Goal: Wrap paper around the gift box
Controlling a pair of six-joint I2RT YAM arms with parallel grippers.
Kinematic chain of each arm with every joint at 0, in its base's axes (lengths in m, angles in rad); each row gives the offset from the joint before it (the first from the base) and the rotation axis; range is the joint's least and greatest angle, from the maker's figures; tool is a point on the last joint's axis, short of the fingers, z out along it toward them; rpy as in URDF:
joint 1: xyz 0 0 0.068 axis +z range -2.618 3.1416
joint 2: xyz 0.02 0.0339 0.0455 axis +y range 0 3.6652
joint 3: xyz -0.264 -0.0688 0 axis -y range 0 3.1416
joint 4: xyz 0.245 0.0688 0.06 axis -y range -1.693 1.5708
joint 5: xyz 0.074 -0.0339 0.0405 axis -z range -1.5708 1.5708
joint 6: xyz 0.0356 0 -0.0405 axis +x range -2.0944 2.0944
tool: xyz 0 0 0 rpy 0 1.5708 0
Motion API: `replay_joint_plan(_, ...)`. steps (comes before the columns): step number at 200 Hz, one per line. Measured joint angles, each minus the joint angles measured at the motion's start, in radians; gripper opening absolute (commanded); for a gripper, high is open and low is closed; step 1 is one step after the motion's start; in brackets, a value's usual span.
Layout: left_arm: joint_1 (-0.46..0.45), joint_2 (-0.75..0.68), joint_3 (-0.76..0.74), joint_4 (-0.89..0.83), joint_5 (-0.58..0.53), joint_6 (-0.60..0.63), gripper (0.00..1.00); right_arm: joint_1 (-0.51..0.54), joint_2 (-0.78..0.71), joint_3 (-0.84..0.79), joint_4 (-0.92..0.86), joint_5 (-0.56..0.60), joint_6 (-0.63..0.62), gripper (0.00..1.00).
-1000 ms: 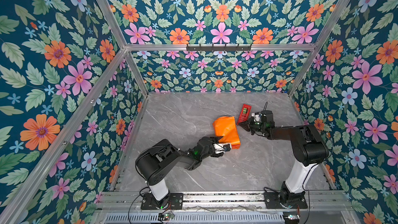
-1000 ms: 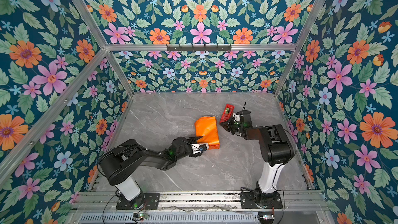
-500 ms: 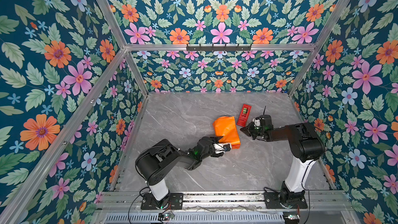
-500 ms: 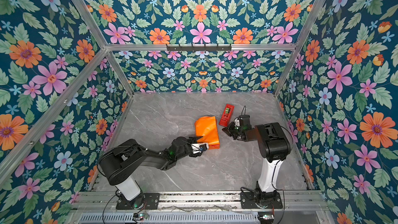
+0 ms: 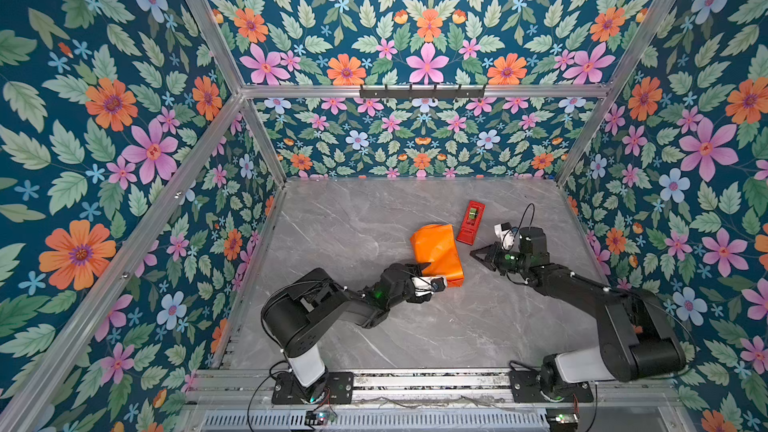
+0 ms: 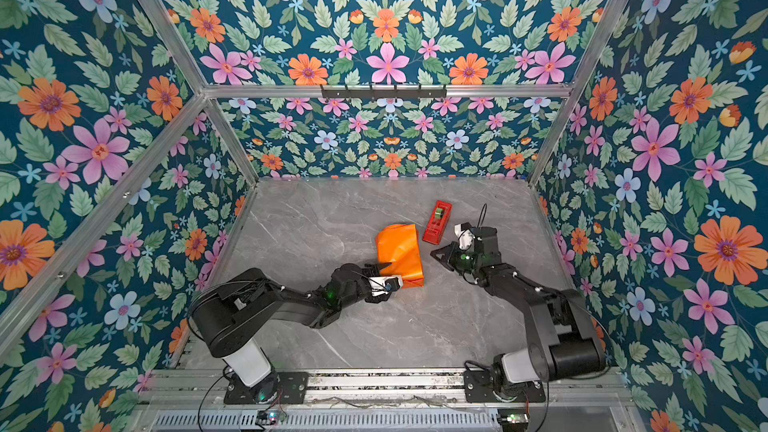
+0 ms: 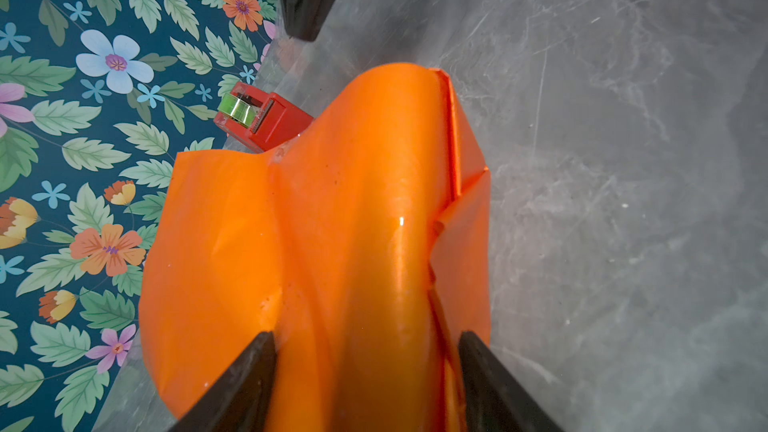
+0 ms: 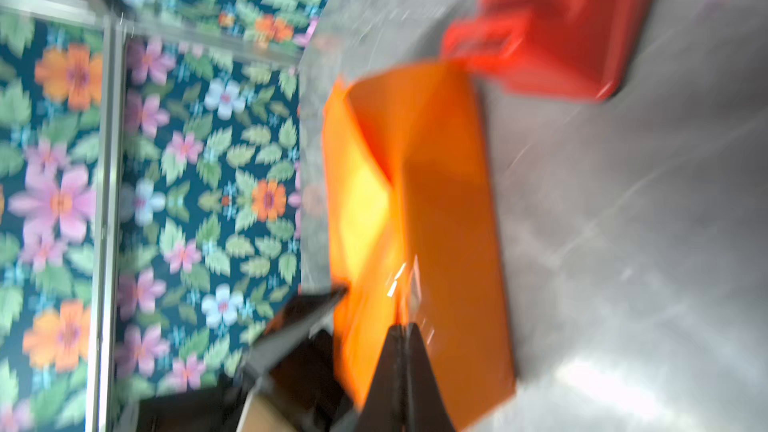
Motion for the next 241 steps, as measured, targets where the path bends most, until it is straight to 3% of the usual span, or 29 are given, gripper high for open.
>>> replay_joint_plan(32, 0.000, 0.000, 0.000, 0.000, 0.000, 0.000, 0.70, 0.097, -0.214, -0.051, -0.124, -0.033, -0.140, 0.00)
replay_joint_plan(61, 0.000, 0.000, 0.000, 0.000, 0.000, 0.000, 0.70, 0.183, -0.277, -0.090, -0.153, -0.053, -0.208, 0.00)
replay_joint_plan(103, 0.000, -0.003, 0.000, -0.004, 0.001, -0.003, 0.70, 0.286, -0.185, -0.091, -0.121, -0.061, -0.263, 0.00)
replay_joint_plan(160, 0.000, -0.005, -0.001, -0.006, 0.000, -0.003, 0.69, 0.346, -0.038, -0.081, -0.012, -0.038, -0.284, 0.00)
replay_joint_plan(241, 0.001, -0.005, -0.001, -0.005, 0.001, -0.003, 0.69, 0.363, 0.063, -0.078, 0.098, 0.022, -0.280, 0.00)
